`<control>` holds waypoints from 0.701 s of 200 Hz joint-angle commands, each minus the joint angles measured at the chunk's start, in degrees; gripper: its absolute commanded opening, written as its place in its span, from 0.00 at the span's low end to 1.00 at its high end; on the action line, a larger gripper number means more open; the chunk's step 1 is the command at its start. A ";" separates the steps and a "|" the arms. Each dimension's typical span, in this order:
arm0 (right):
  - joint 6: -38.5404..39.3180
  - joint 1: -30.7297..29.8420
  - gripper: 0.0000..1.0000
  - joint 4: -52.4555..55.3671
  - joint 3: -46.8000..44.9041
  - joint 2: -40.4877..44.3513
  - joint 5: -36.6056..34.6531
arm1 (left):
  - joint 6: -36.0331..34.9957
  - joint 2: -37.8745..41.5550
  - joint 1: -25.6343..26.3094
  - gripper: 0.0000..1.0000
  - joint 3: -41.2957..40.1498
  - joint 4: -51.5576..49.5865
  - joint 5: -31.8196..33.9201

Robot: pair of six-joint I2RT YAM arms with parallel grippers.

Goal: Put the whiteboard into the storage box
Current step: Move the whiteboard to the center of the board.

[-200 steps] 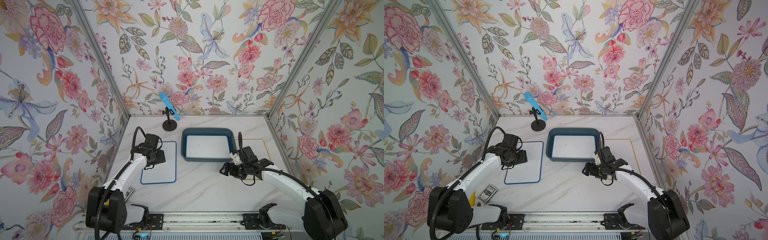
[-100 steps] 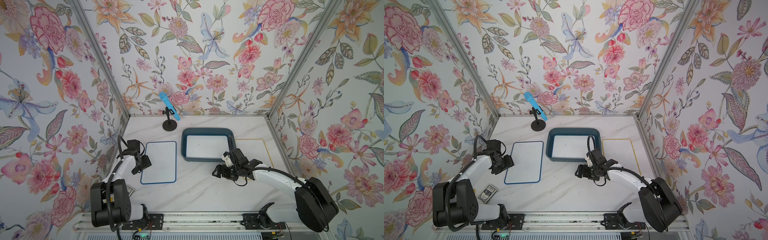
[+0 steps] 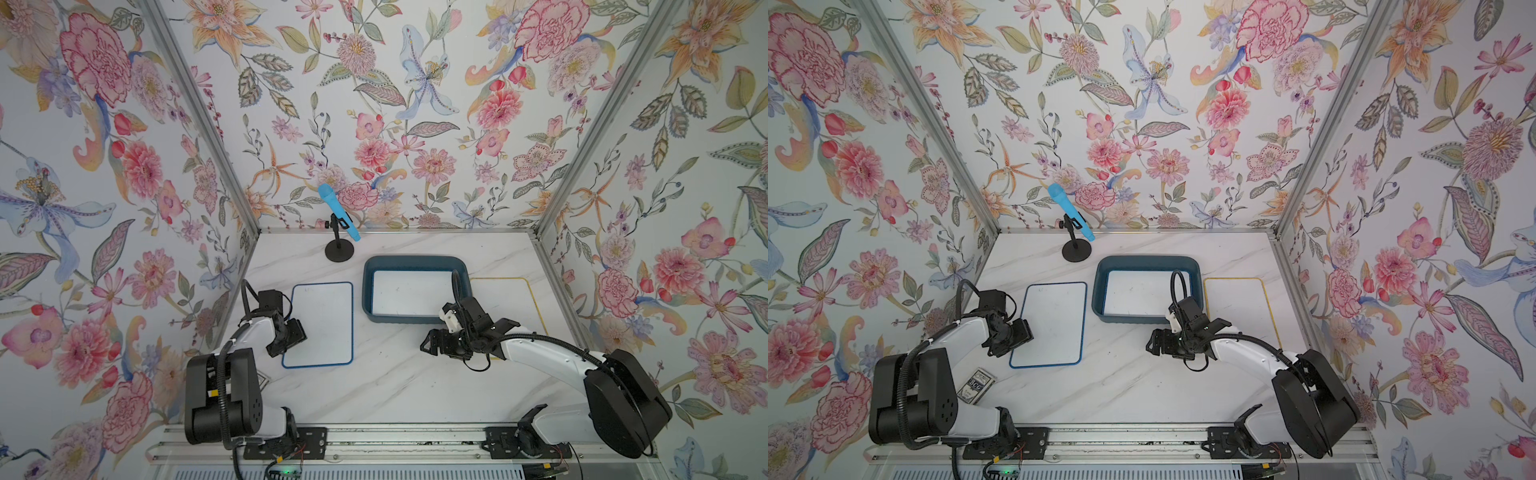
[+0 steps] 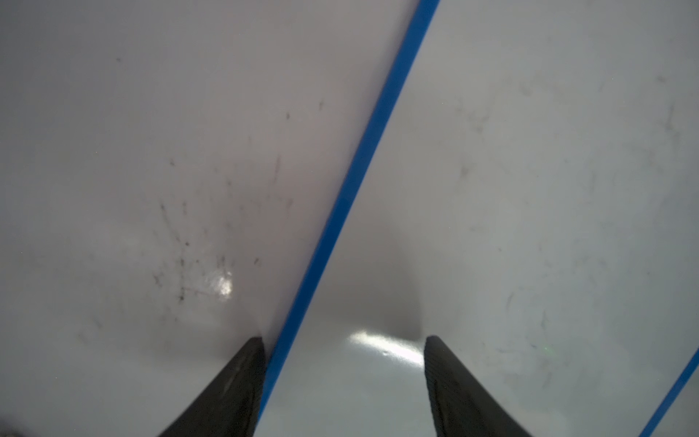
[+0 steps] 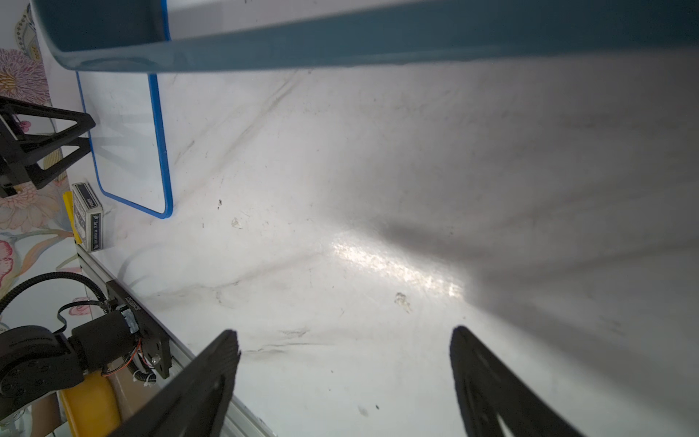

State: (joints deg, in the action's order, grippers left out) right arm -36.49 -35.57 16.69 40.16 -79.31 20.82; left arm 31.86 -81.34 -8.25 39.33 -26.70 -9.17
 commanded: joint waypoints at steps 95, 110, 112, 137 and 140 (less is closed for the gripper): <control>-0.39 -1.19 0.88 -2.10 1.05 -3.21 1.33 | 8.24 10.60 11.18 0.62 -9.51 -4.35 -10.43; -0.47 -1.21 0.88 -2.23 0.98 -2.98 1.07 | 10.04 11.80 13.83 0.62 -10.88 -4.30 -10.88; -0.50 -1.20 0.88 -2.26 0.97 -2.96 1.02 | 10.24 11.99 14.15 0.62 -11.10 -4.21 -11.03; -0.95 -1.20 0.88 -2.60 0.45 -2.74 0.73 | 14.14 14.46 18.31 0.62 -13.44 -3.22 -11.86; -1.00 -1.18 0.88 -2.62 0.44 -2.77 0.76 | 14.69 14.72 19.07 0.62 -13.61 -3.07 -11.98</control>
State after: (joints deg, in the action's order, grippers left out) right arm -36.53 -36.36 15.09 40.16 -81.87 21.85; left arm 41.12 -67.66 6.94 29.10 -27.11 -18.35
